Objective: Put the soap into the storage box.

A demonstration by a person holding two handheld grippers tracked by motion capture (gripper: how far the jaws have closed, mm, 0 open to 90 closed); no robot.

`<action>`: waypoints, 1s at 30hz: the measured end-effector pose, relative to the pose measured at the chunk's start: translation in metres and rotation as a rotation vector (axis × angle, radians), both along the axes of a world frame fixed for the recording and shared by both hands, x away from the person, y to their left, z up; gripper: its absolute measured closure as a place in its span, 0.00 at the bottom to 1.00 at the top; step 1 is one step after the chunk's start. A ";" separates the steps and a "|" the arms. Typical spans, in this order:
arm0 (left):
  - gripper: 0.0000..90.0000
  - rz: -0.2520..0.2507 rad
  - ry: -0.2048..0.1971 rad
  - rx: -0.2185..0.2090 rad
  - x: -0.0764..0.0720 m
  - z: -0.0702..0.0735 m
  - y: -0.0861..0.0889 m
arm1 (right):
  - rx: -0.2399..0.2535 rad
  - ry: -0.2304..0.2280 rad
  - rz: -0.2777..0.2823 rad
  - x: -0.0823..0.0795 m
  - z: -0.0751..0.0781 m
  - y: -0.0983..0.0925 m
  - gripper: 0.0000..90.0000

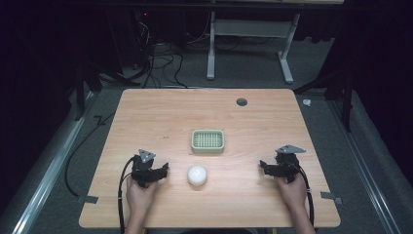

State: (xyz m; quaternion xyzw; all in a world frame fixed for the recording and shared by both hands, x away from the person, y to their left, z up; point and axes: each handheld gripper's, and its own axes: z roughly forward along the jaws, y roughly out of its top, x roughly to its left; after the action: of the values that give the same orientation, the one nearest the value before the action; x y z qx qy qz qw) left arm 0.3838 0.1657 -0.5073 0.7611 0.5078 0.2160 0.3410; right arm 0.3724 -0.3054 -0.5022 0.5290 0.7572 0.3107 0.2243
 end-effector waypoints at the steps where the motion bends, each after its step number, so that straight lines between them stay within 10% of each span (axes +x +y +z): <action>1: 0.28 0.000 0.000 0.000 0.000 0.000 0.000 | 0.000 0.000 0.000 0.000 0.000 0.000 0.21; 30: 0.23 -0.016 0.007 -0.003 0.000 0.000 -0.001 | 0.001 0.000 0.004 0.000 0.000 -0.001 0.21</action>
State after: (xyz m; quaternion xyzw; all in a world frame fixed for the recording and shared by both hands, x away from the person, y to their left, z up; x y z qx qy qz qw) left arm 0.3841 0.1651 -0.5074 0.7654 0.5033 0.2096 0.3420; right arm 0.3723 -0.3059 -0.5022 0.5278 0.7580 0.3114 0.2233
